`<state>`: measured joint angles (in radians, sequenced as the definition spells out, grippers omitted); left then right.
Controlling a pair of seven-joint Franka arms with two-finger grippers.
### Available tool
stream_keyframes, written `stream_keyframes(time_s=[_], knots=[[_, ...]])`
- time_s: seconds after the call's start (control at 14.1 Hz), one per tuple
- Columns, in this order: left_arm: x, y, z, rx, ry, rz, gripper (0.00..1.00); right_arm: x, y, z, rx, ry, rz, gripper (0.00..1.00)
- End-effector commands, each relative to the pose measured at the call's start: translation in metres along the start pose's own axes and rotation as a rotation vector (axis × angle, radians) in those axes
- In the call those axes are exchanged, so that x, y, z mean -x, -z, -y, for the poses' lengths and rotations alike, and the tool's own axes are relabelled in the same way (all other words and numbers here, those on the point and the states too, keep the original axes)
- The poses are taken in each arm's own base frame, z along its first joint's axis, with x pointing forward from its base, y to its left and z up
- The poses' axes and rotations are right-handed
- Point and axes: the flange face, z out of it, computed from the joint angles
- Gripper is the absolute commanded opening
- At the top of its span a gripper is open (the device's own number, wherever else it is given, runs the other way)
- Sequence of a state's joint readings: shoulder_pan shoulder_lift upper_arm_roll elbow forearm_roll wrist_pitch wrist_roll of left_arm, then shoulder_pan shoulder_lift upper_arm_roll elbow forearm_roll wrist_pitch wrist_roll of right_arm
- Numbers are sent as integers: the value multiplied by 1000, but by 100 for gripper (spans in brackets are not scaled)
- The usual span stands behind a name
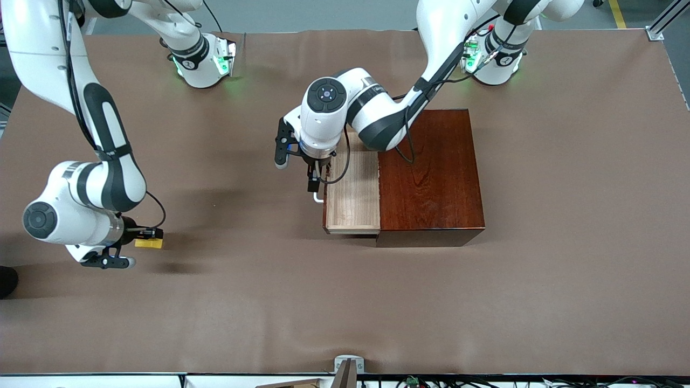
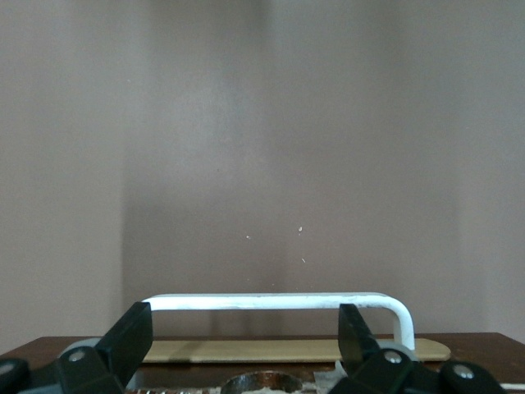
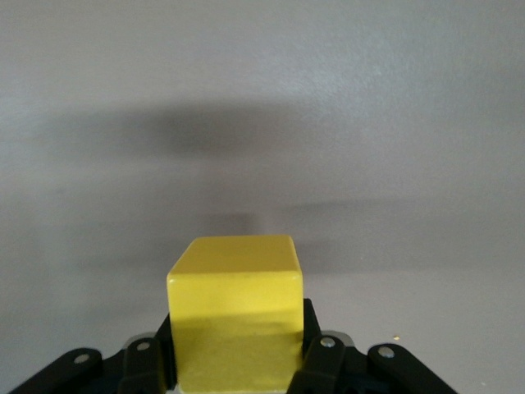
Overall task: Open drawer, take yellow block, close drawer
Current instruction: 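Push the drawer shut with the left gripper while the right gripper sets the cube down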
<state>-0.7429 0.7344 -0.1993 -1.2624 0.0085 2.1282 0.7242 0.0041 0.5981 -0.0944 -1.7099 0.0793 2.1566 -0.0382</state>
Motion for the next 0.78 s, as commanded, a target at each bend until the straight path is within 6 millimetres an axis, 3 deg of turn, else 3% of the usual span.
stream_keyframes(time_s=[0.0,0.28,0.43,0.5,0.64,0.71], knots=[[3,-9,8,-13,-9,17,100,-3,-3,-1,-6,-40,3,0],[6,-8,9,-21,-15,32,100,-5,-34,-5,-2,-33,22,0],[8,-6,10,-16,-11,46,100,-5,-38,-5,-2,-34,24,0],[12,-7,11,-7,-7,63,100,-5,-38,-5,-2,-34,24,7],[19,-7,12,8,-1,96,100,-5,-40,-5,-3,-46,29,42],[22,-5,13,14,1,109,100,-5,-40,-5,-3,-44,29,80]])
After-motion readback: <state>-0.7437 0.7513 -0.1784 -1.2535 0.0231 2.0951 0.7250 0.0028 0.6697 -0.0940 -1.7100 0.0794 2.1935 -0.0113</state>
